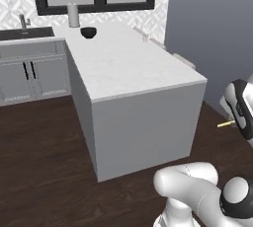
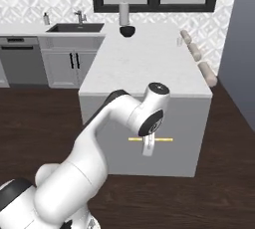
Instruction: Take a straw from the drawer in front and place it inside the glass cup on the dining counter.
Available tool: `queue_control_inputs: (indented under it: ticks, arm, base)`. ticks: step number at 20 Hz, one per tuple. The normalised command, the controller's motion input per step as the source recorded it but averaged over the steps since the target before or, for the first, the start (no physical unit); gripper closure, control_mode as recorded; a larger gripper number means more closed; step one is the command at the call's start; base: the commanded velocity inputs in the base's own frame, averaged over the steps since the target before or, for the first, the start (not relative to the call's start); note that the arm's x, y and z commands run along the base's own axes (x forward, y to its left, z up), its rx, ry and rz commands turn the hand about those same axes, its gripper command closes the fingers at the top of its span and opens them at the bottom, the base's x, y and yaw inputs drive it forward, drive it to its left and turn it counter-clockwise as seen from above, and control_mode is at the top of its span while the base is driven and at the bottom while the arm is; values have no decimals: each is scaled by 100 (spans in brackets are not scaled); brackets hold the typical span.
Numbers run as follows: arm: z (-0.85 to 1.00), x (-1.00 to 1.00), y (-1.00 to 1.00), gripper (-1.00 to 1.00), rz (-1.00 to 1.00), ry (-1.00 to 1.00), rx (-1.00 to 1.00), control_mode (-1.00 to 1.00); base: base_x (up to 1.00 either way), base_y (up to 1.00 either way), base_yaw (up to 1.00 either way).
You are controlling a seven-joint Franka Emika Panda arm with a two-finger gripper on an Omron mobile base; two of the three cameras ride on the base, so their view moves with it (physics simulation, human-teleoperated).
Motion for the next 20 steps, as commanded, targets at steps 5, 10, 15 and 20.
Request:
queue_control_inputs:
  ticks: [5,10,15,20]
  arm:
    - [0,0,0,100,0,0,0,100]
    - [0,0,0,100,0,0,0,100]
    - [0,0,0,100,0,0,0,100]
    - [0,0,0,100,0,0,0,100]
  base:
    - [-1,-78,7]
    - [-11,-100,8]
    - [2,-90,13]
    - [46,-71,27]
